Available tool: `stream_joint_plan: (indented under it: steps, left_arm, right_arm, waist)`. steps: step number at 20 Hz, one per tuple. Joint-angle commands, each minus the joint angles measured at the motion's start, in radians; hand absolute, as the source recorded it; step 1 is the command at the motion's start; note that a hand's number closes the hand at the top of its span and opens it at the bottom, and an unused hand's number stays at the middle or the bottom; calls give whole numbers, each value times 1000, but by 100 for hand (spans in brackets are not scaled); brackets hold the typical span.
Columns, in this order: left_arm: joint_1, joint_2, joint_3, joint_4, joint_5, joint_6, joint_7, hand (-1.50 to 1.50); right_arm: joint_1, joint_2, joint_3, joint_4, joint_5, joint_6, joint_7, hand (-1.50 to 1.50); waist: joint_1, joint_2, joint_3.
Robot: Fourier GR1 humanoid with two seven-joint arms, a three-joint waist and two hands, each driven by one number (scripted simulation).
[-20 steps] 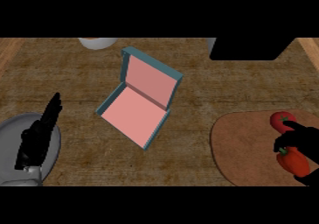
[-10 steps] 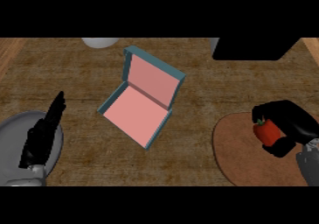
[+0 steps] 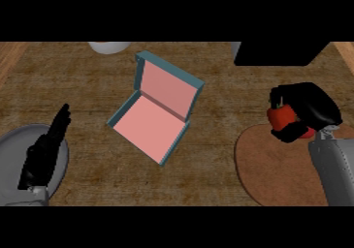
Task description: Pick the bell pepper from the cutting board and place it in the cardboard box
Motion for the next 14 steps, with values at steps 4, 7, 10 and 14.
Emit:
stream_joint_plan:
  steps: [4, 7, 10, 14]
  left_arm:
    - [9, 11, 14, -18, 13, -19, 8, 0]
    - [0, -24, 7, 42, -14, 23, -31, 0]
    - [-1, -7, 0, -47, -9, 1, 50, 0]
    - [12, -9, 18, 26, -11, -5, -34, 0]
  right_arm:
    - [-85, 95, -102, -127, -244, 86, -56, 150]
    - [-116, 155, -110, -209, -351, 157, -55, 150]
    - [-158, 207, -102, -262, -417, 229, 10, 150]
    - [-214, 241, -84, -263, -455, 229, 58, 150]
  waist:
    - [-5, -4, 1]
    - [-16, -4, 0]
    - [-5, -5, 1]
    - [0, 0, 0]
